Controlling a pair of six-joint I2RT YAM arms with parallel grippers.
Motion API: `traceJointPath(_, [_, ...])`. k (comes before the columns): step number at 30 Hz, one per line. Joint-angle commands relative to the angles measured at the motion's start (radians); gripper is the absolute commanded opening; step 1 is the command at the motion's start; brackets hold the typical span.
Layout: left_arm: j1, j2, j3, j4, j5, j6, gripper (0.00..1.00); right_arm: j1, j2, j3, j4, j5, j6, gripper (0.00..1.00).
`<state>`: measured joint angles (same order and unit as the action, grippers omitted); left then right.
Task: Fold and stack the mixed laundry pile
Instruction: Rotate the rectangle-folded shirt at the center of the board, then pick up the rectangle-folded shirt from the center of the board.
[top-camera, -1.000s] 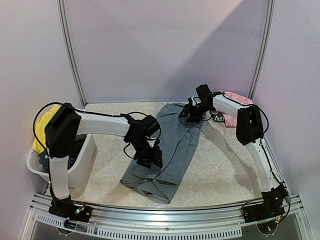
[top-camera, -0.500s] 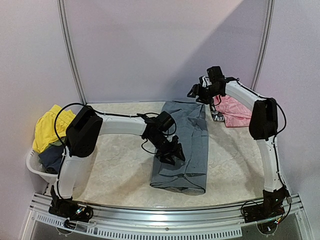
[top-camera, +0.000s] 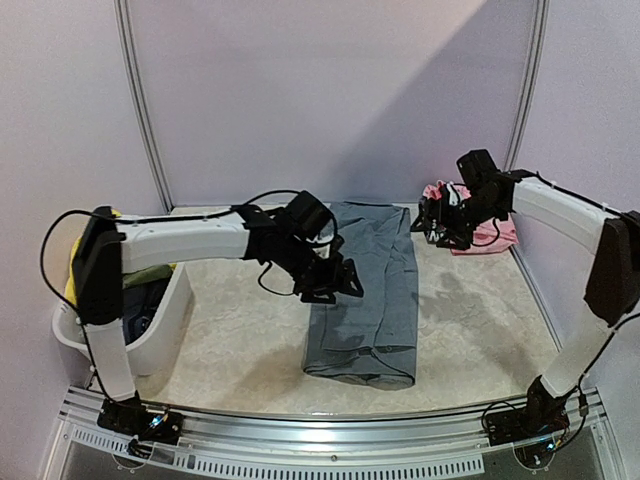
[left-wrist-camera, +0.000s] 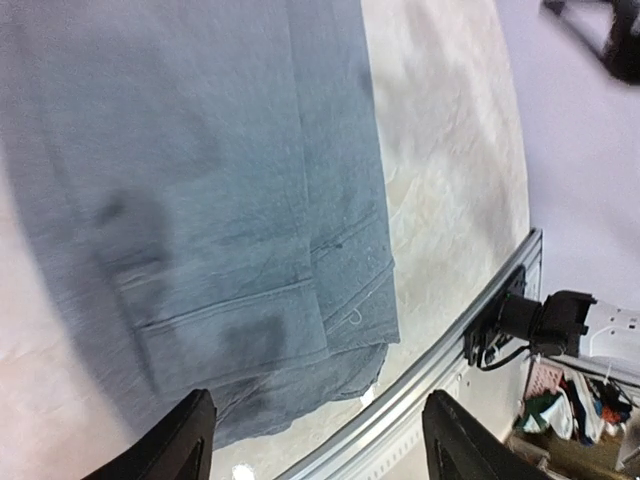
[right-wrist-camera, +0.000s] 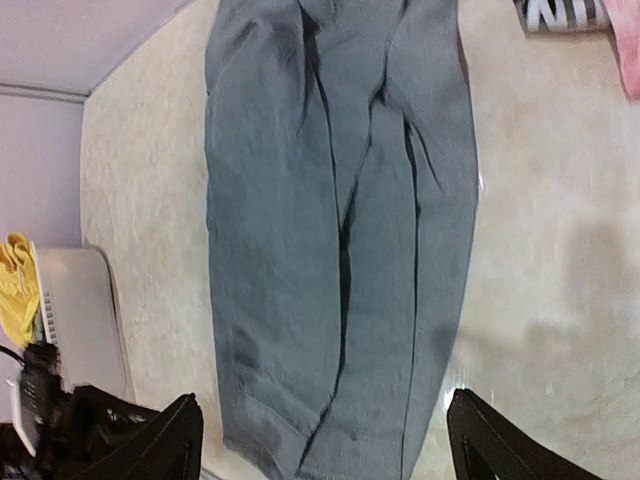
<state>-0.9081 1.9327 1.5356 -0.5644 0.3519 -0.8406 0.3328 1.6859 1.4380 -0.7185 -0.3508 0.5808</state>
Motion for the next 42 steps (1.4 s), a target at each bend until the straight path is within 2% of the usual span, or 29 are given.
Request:
traceJointPath(1, [-0.006,-0.155,-0.136,-0.097,-0.179,0.008,0.72,0.016,-0.184,-0.243,0.034,-0.062,0.153,0.86])
traceJointPath(6, [-0.020,-0.256,-0.235,-0.192,-0.222,0.018,0.71,0.103,-0.328,-0.443,0.056,-0.086,0.279,0.86])
traceJointPath(11, [-0.036,-0.308,-0.383,-0.112,-0.176,0.026,0.69,0.221,-0.424,-0.612,0.092,-0.071,0.377,0.77])
traceJointPath(16, [-0.037,-0.257,-0.413,-0.082,-0.113,0.118,0.66,0.310,-0.477,-0.783,0.196,-0.080,0.504,0.68])
traceJointPath(22, [-0.038,-0.168,-0.403,-0.062,-0.022,0.172,0.62,0.386,-0.440,-0.885,0.273,-0.075,0.621,0.64])
traceJointPath(33, [-0.045,-0.084,-0.414,-0.004,0.060,0.156,0.60,0.421,-0.312,-0.965,0.504,-0.124,0.674,0.50])
traceJointPath(35, [-0.051,-0.080,-0.425,0.018,0.059,0.128,0.60,0.424,-0.294,-0.957,0.509,-0.136,0.657,0.43])
traceJointPath(42, [-0.072,-0.078,-0.457,0.049,0.024,0.058,0.59,0.424,-0.304,-0.971,0.470,-0.125,0.587,0.05])
